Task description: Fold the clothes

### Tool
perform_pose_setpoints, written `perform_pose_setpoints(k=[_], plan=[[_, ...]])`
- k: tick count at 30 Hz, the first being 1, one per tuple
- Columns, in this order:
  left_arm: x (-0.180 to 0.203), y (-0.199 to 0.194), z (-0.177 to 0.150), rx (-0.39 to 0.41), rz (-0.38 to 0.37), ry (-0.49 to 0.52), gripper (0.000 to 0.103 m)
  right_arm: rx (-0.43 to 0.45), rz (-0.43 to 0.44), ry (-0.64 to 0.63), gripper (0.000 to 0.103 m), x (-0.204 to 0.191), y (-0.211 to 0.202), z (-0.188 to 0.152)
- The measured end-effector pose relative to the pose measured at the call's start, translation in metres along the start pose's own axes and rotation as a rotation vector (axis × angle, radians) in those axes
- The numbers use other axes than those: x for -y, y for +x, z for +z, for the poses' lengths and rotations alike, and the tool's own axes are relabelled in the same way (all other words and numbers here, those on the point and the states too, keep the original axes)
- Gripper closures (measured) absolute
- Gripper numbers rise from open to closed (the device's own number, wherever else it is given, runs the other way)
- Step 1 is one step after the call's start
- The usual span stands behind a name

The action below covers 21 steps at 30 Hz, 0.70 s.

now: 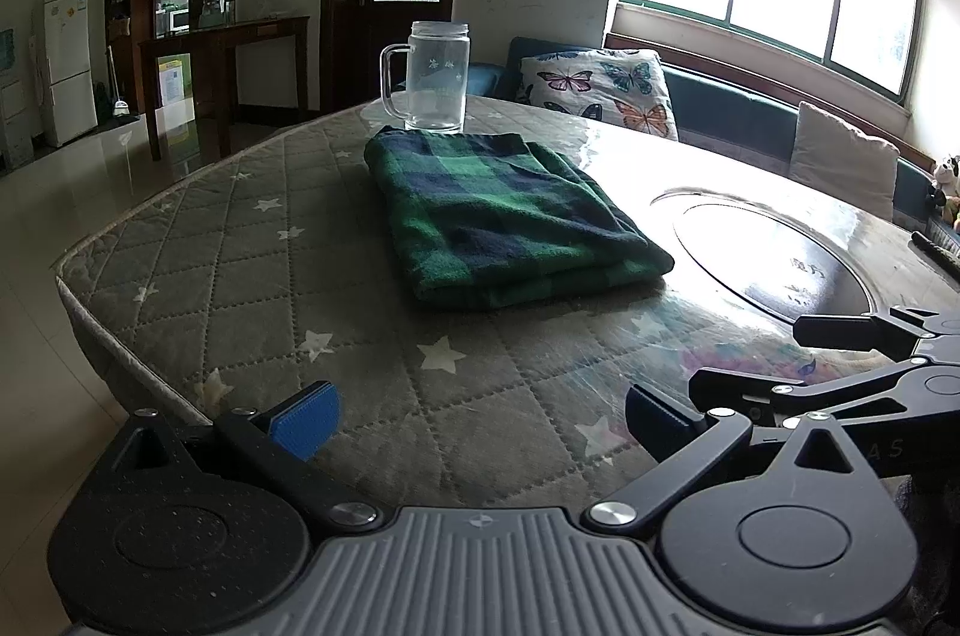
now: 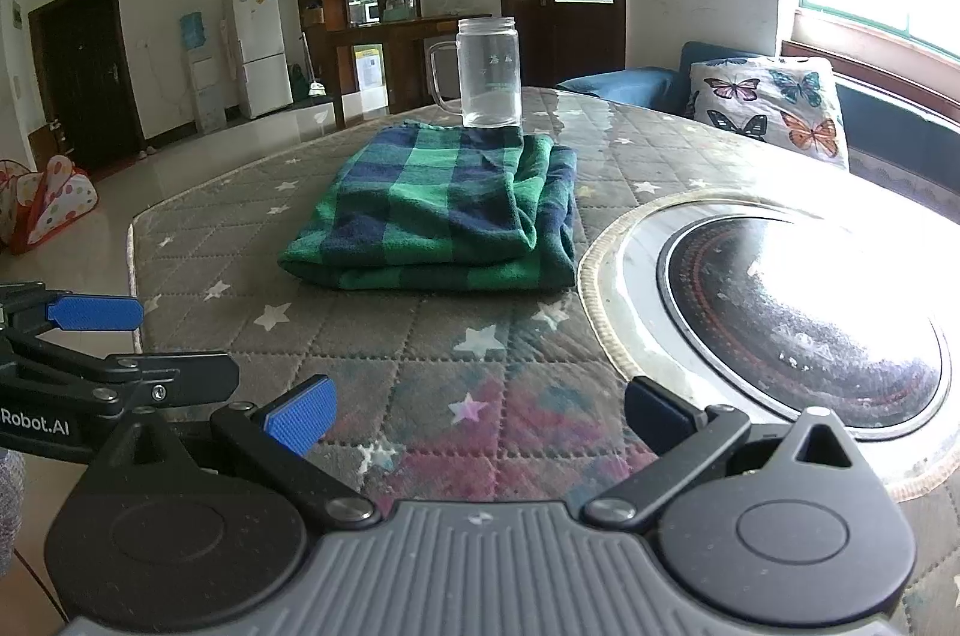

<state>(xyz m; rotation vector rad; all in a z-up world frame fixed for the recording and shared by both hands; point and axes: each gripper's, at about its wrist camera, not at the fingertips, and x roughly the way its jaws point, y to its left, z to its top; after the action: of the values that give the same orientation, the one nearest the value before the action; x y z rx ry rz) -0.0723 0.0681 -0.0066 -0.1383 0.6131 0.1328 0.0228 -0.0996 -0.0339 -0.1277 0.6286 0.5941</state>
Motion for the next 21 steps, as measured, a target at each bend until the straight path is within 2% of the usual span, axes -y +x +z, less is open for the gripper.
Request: perform_pose_setpoints(k=[21], plan=[[0.0047,0.0017,-0.0024,-0.009,-0.006,0.001,0.000,-0.006,-0.004,0.022,0.000,0.0060,0.0005,-0.0042]])
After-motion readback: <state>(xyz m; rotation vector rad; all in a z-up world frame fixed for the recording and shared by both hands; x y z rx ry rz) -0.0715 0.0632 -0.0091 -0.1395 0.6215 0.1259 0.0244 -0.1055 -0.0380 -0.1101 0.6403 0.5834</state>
